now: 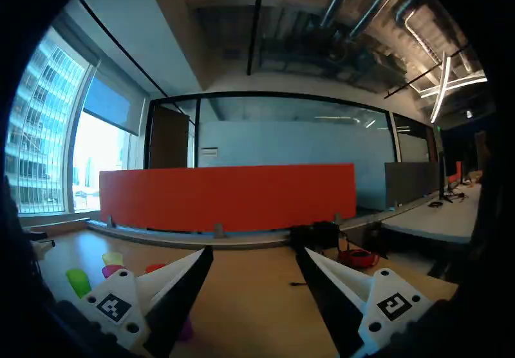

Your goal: Pour water

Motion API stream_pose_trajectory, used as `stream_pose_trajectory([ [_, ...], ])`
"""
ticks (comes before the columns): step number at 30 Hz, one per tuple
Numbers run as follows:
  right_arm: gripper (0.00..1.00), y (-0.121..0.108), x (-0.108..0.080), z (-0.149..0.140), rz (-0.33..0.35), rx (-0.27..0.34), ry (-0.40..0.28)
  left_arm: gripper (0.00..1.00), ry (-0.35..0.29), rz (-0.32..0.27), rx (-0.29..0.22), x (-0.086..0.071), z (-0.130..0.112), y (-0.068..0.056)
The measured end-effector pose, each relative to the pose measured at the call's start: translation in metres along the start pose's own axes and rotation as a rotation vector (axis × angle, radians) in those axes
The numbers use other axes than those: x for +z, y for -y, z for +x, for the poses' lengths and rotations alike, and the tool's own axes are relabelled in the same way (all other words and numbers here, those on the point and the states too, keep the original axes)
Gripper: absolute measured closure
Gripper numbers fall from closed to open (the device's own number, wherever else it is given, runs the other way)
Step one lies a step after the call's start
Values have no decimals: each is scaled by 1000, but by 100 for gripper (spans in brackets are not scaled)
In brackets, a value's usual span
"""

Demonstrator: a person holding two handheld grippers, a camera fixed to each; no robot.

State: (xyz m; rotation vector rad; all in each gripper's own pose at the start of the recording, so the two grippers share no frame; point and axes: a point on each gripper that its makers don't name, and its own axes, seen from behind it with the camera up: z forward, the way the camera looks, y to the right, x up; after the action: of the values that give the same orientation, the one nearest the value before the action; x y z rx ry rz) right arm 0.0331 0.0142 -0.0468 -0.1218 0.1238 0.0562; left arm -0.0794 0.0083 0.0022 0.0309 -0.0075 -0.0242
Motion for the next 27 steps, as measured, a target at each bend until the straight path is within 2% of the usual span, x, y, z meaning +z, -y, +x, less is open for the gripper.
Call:
stream_pose_trajectory([
  [27, 0, 10, 0, 2, 24, -9, -7, 4, 0, 5, -2, 0, 0, 2],
])
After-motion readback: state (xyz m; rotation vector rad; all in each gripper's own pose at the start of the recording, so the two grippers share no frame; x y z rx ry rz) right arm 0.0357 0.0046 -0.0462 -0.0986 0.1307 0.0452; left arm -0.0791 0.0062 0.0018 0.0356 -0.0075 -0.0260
